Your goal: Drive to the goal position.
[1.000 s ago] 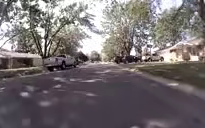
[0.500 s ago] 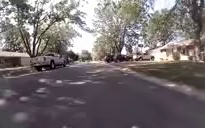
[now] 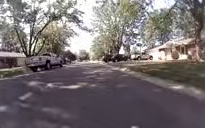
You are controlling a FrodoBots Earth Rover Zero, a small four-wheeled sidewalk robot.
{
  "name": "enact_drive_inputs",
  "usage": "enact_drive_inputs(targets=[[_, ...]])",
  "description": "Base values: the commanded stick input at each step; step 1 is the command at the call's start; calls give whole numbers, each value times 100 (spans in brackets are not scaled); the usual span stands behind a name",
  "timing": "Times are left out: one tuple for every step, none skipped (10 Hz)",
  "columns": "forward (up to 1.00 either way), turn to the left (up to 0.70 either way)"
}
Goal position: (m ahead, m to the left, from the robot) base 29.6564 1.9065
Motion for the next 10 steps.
enact_drive_inputs(targets=[[69,3],[69,3],[69,3],[69,3],[69,3],[69,3],[69,3],[69,3],[69,3],[69,3]])
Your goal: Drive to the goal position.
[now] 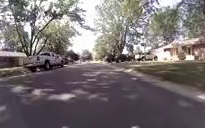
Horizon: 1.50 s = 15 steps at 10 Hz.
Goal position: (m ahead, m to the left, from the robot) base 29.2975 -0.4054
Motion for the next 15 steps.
enact_drive_inputs(targets=[[69,3],[69,3],[69,3],[69,3],[69,3],[69,3],[69,3],[69,3],[69,3],[69,3],[69,3],[69,3],[69,3],[69,3],[69,3]])
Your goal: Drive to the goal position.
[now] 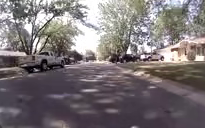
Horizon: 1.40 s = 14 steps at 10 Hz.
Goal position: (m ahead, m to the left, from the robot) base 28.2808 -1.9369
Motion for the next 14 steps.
enact_drive_inputs(targets=[[69,3],[69,3],[69,3],[69,3],[69,3],[69,3],[69,3],[69,3],[69,3],[69,3],[69,3],[69,3],[69,3],[69,3]])
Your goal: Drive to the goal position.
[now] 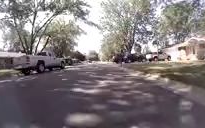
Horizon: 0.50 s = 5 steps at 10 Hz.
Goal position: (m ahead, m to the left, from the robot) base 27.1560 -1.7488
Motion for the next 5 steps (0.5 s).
enact_drive_inputs(targets=[[69,3],[69,3],[69,3],[69,3],[69,3]])
